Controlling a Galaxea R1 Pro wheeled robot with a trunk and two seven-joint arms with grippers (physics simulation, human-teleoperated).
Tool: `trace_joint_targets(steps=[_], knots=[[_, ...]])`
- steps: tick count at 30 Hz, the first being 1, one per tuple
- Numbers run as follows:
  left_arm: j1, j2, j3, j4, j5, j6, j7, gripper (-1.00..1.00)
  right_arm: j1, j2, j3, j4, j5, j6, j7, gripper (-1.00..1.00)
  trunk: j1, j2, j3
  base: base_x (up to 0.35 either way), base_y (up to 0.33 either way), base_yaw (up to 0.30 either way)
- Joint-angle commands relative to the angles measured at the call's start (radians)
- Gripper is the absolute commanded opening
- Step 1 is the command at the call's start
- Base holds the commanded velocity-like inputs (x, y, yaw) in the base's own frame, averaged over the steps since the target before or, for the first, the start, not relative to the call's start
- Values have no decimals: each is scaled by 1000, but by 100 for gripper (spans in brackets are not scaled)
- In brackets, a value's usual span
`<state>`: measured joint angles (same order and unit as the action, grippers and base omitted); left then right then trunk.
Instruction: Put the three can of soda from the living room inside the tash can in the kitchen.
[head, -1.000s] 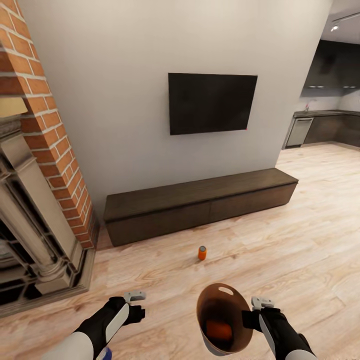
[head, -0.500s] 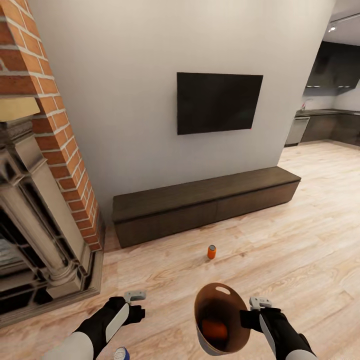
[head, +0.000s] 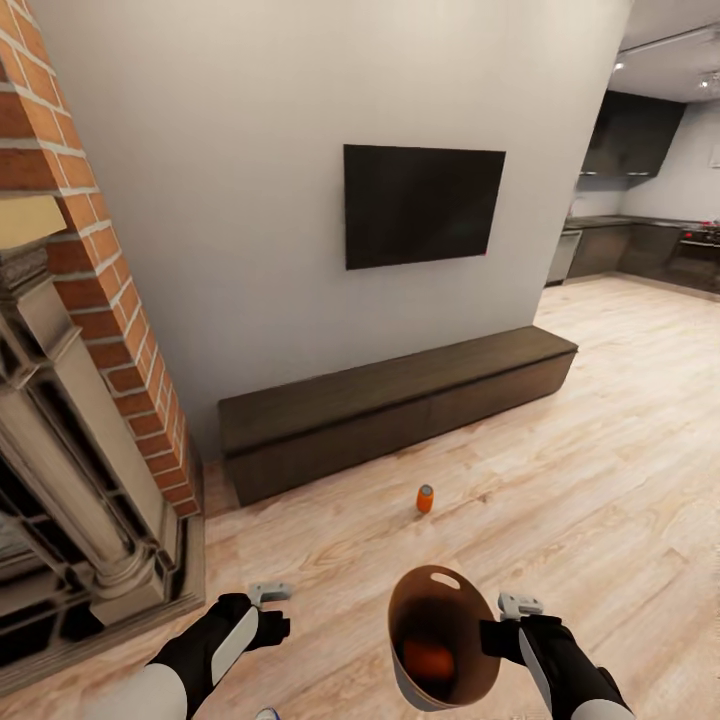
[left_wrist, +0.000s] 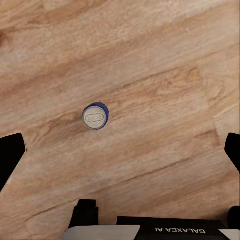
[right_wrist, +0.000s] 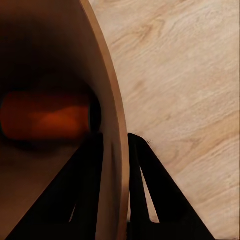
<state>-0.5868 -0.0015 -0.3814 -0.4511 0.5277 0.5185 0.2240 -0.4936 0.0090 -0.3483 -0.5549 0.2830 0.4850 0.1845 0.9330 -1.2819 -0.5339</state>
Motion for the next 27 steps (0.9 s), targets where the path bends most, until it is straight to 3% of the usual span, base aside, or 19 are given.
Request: trace_joint_targets(steps=[1,7,17,27], knots=[[0,0,-1,0,-1,0,0,100,0,0,-1,0,-13,1,7,-100,0,0,0,79,350,-290],[0,0,-37,0,0,-1,0,100,0,0,-1,0,-13,1,7,-100,0,0,0,117,350,-293],[-1,0,-49,0,0,-2,0,100,0,1,0,-1,-12,1,6,-100,0,0,0,53,347,-237],[0,0,-51,0,0,-2,0,100,0,0,-1,-1,-12,1,7,-100,0,0,0,11,87,-163]])
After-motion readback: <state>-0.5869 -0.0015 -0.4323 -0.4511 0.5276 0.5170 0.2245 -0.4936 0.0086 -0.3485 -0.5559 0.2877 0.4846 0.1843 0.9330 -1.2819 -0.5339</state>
